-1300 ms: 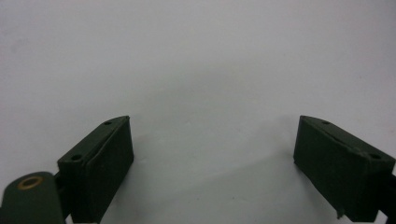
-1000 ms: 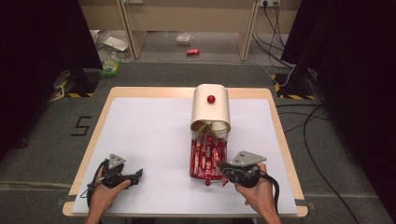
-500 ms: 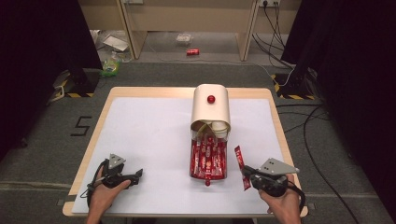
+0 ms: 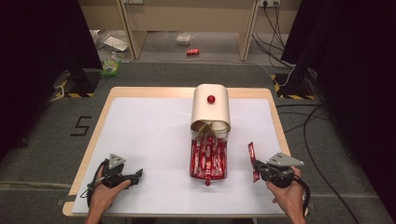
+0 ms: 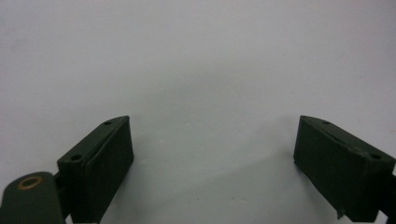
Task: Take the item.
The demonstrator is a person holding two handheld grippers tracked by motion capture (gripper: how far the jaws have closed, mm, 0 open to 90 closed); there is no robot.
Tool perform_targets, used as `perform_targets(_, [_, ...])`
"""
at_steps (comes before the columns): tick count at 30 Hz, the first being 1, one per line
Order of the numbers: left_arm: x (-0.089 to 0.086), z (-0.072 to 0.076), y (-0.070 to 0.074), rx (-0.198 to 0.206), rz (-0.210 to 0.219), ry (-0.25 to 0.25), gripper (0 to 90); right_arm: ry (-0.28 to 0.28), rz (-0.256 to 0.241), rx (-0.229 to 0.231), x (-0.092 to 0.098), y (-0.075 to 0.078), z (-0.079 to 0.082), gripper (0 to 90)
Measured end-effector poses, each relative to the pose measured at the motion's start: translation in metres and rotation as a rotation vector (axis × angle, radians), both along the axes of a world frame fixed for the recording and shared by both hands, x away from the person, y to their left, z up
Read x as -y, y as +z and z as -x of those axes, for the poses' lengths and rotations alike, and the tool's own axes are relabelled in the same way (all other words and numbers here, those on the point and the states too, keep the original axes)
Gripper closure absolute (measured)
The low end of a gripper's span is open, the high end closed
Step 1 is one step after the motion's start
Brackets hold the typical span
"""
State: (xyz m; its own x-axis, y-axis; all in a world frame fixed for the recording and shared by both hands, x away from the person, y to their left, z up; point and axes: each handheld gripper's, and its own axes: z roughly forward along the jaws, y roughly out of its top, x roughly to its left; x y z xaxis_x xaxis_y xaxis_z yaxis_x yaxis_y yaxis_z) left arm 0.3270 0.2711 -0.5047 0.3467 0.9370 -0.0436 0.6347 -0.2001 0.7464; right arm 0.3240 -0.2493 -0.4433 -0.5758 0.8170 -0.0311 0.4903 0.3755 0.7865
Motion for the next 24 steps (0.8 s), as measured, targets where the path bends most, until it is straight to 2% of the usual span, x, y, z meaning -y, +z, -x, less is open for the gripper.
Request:
perform_targets(13, [0.000, 0.000, 0.000, -0.001, 0.000, 0.000, 11.2, -0.021, 0.016, -0.037, 0.000, -0.018, -0.025, 84.5])
perform_targets(24, [0.000, 0.000, 0.000, -0.001, -0.001, 0.000, 11.2, -0.032, 0.012, -0.032, -0.002, -0.021, -0.034, 84.4])
